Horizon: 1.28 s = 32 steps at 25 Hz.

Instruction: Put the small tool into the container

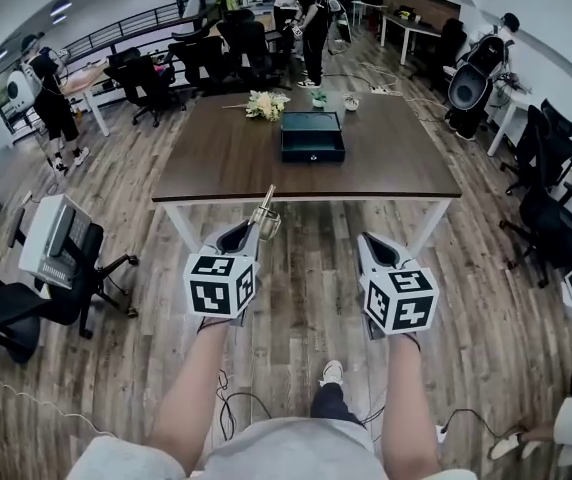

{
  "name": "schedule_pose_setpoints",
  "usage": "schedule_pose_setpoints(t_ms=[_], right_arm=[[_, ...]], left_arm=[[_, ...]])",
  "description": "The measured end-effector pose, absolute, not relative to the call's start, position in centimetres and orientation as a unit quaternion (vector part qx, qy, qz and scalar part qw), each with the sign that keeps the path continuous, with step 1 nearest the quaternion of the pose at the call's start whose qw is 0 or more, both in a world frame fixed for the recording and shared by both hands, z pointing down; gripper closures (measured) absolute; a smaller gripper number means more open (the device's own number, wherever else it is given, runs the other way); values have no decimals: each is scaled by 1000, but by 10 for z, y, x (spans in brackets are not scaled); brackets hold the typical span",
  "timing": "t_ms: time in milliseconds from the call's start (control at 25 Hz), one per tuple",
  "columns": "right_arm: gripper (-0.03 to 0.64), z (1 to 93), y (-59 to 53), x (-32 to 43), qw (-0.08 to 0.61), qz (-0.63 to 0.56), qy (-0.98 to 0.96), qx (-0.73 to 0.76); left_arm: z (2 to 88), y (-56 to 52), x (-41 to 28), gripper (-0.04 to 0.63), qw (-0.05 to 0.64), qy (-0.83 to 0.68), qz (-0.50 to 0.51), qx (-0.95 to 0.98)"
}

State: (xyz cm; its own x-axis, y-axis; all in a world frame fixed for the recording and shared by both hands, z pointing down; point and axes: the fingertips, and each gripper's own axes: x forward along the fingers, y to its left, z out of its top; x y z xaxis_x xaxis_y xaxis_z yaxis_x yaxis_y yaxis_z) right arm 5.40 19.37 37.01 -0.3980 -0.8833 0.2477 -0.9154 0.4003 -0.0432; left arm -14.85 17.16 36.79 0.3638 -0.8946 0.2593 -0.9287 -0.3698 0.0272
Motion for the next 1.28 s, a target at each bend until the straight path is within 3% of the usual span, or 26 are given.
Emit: schedule_pose_setpoints(t_ms=[1280], right_arm=[[612,381,-43,117,98,96,-878,458]], left_arm=[[367,-31,-81,568,94,-616,111,774]])
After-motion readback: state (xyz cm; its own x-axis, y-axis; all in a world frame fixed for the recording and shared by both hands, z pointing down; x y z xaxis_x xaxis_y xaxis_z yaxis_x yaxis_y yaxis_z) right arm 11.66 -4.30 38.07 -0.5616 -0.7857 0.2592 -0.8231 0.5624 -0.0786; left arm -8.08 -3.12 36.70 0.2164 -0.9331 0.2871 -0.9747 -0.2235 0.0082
